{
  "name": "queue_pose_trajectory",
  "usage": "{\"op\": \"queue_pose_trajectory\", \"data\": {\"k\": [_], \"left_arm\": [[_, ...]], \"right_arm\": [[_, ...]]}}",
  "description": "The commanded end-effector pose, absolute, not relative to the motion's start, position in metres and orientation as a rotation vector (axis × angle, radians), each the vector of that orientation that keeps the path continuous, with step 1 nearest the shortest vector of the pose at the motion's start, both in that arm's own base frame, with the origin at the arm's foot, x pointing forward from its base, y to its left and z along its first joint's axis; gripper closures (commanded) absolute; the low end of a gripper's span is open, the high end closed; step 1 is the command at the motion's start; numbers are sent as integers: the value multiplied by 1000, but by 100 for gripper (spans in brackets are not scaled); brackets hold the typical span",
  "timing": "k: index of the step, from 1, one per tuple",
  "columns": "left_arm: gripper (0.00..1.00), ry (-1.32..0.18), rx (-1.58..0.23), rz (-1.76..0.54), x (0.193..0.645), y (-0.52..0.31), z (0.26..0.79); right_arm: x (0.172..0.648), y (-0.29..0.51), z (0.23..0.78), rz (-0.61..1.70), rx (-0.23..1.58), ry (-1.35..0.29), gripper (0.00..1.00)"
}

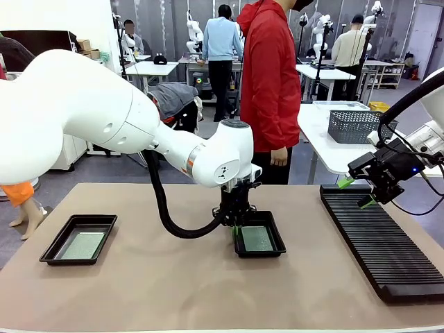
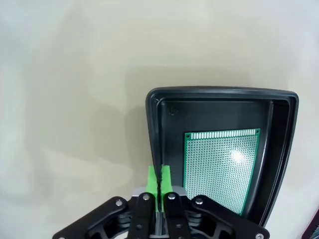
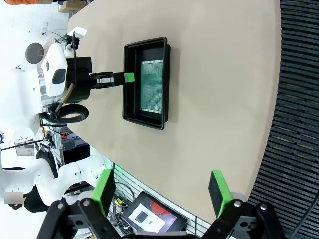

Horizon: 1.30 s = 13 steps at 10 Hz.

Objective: Inspect and transfer BCBs to ESD trays.
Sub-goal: Pick up the ESD tray and place it on the left side of the table.

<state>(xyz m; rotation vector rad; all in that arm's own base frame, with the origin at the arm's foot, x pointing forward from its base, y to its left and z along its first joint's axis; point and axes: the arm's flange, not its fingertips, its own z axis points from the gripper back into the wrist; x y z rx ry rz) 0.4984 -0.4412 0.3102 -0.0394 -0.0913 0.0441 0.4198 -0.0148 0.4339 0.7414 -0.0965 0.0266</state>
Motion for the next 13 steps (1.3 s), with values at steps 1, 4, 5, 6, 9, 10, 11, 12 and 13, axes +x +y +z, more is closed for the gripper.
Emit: {"op": "queue_pose_trajectory", "data": {"k": [1, 4, 5, 6, 9, 10, 11, 12, 13], "left_arm": [[100, -97, -30, 35, 499, -440, 309], [97, -91, -39, 43, 498, -442, 310], [97, -92, -90, -1, 496, -431, 315], [97, -90, -131, -19, 496, -422, 318], [97, -81, -210, -54, 498, -393, 321], [97, -87, -238, -68, 498, -383, 322], [97, -95, -271, -86, 498, -373, 323], [97, -99, -313, -107, 498, -361, 323], [97, -105, -348, -115, 498, -350, 324]], "right_arm": [[418, -13, 433, 1, 740, -98, 0], [418, -13, 433, 1, 740, -98, 0], [418, -13, 433, 1, 740, -98, 0], [418, -13, 433, 1, 740, -98, 0], [418, -13, 433, 1, 740, -98, 0], [418, -13, 433, 1, 740, -98, 0], [418, -13, 433, 1, 740, -98, 0], [418, -13, 433, 1, 740, -98, 0], [418, -13, 433, 1, 740, -98, 0]]}}
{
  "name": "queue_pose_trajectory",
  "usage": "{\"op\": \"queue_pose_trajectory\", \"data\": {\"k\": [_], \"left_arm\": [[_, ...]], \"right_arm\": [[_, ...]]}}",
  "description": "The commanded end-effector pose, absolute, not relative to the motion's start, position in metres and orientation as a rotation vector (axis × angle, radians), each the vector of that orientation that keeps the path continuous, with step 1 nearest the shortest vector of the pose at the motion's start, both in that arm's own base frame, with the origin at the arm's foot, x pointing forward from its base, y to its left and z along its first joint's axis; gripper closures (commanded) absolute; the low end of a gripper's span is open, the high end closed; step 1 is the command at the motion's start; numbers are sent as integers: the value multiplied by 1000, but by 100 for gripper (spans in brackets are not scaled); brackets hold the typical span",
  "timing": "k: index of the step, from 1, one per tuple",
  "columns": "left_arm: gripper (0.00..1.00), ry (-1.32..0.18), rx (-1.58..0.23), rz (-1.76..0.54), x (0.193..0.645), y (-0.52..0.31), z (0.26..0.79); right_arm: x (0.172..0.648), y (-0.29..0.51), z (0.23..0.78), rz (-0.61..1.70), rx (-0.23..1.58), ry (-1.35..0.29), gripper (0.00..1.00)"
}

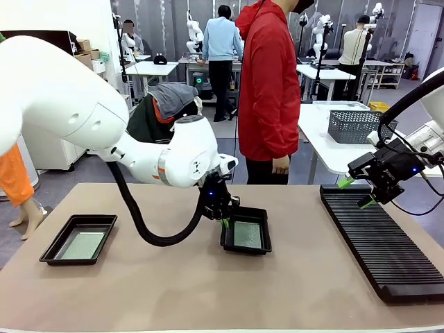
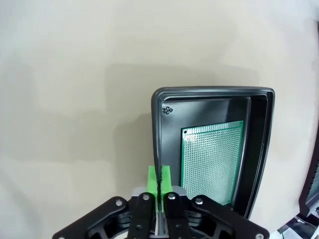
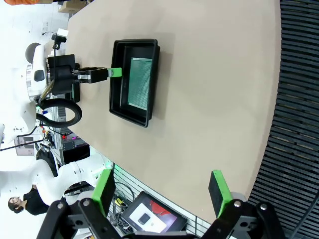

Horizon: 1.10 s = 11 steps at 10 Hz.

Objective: Inspect and transfer BCBs to ESD trays.
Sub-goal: Pick up the ESD tray and place it on the left side of the table.

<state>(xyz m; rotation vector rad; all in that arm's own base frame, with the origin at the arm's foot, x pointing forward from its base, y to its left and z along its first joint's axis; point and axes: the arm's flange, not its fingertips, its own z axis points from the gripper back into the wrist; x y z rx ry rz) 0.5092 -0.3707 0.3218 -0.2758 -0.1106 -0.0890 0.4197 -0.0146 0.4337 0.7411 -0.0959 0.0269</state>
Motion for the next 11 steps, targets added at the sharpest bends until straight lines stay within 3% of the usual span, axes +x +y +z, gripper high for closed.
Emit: {"op": "queue_pose_trajectory", "data": {"k": [1, 5, 11], "left_arm": [[97, -110, -387, -120, 497, -338, 325], [97, -132, -452, -106, 484, -290, 331], [97, -138, -380, -52, 459, -192, 347]], "right_arm": [[418, -13, 433, 1, 740, -98, 0], [418, -13, 433, 1, 740, -98, 0], [418, -13, 433, 1, 740, -98, 0]]}}
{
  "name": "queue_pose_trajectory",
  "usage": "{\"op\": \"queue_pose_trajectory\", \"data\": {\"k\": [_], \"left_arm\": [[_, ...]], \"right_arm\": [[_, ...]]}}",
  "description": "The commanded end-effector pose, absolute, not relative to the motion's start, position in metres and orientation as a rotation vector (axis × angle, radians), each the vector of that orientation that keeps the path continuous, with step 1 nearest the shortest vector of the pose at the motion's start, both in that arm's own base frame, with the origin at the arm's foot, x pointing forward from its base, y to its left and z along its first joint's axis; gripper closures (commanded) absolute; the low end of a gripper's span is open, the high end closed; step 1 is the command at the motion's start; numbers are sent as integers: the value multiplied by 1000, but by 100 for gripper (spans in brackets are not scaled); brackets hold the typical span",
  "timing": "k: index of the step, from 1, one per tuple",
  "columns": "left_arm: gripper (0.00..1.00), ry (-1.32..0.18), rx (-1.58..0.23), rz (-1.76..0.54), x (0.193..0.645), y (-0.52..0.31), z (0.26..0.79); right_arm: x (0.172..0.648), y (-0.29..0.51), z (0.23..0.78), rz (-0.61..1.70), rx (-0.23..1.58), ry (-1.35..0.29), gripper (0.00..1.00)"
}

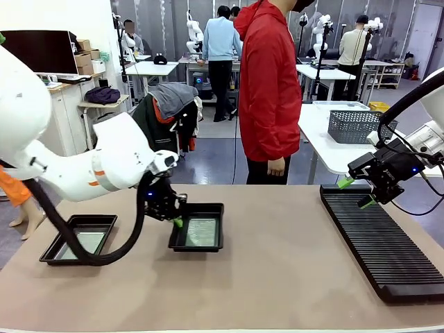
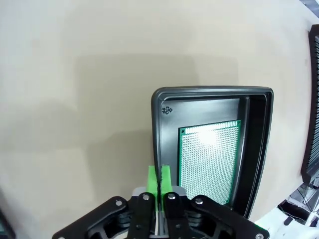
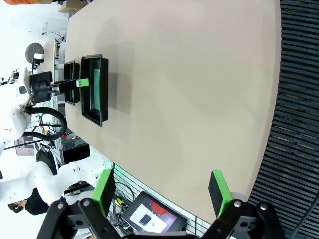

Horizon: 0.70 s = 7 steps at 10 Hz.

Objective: Inspect and transfer BCBs to ESD trays.
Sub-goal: Pick up the ESD tray and place it on the left side of the table.

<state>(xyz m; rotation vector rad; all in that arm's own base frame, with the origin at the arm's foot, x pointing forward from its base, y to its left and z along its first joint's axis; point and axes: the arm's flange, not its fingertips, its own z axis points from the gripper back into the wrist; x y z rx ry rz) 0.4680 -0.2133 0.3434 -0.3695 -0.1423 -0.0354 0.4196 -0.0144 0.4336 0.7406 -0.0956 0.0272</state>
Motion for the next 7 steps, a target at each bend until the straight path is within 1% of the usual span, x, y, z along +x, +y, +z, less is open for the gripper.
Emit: {"op": "queue_pose_trajectory", "data": {"k": [1, 4, 7], "left_arm": [[97, -140, -371, -45, 456, -174, 346], [97, -141, -356, -37, 449, -124, 340], [97, -136, -344, -27, 448, -96, 333]], "right_arm": [[418, -13, 433, 1, 740, -98, 0], [418, -13, 433, 1, 740, -98, 0], [418, -13, 433, 1, 740, -98, 0]]}}
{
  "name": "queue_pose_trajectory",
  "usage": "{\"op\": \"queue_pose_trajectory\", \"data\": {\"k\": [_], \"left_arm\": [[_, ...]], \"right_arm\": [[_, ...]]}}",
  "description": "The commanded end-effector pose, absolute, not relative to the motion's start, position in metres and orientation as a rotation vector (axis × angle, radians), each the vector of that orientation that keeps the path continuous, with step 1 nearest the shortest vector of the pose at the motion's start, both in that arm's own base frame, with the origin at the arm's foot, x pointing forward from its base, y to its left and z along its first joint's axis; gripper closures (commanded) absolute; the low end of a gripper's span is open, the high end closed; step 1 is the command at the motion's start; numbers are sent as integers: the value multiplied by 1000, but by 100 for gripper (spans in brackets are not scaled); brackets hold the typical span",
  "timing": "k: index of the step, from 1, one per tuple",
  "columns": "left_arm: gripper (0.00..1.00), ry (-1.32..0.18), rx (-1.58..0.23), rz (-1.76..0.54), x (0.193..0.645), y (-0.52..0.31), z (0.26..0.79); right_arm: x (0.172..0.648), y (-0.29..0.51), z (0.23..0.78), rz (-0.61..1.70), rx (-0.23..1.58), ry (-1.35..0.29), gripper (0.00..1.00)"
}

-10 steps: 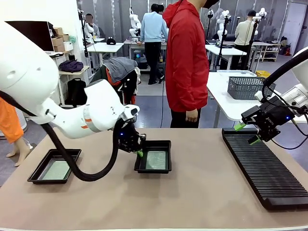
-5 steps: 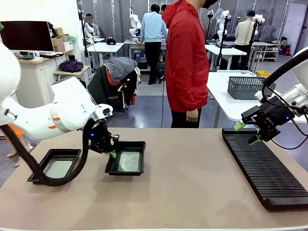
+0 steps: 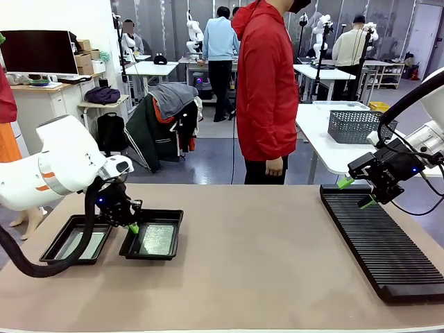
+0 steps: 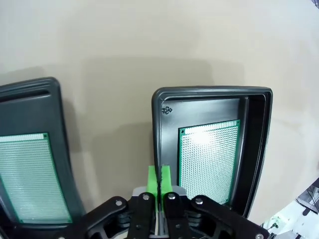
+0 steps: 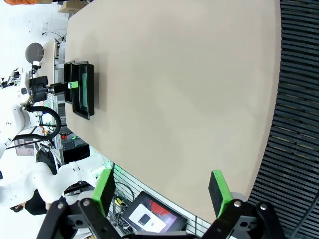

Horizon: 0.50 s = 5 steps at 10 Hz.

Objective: Inspect and transfer BCBs to ESD trays.
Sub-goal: Pick up the ESD tray and place it on the left side of the table.

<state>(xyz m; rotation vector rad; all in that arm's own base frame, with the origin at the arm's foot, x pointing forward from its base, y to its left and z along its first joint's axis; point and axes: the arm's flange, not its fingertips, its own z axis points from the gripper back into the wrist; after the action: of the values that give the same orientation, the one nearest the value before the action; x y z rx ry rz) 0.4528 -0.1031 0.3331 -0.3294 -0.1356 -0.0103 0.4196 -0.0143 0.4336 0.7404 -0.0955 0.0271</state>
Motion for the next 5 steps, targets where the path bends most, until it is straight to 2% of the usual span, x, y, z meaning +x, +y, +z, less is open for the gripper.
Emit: {"op": "queue_pose_trajectory", "data": {"k": [1, 5], "left_arm": [[97, -130, -342, -29, 449, -88, 332], [97, -133, -314, -15, 452, -71, 321]], "right_arm": [[418, -13, 433, 1, 740, -98, 0], [418, -13, 433, 1, 740, -98, 0]]}}
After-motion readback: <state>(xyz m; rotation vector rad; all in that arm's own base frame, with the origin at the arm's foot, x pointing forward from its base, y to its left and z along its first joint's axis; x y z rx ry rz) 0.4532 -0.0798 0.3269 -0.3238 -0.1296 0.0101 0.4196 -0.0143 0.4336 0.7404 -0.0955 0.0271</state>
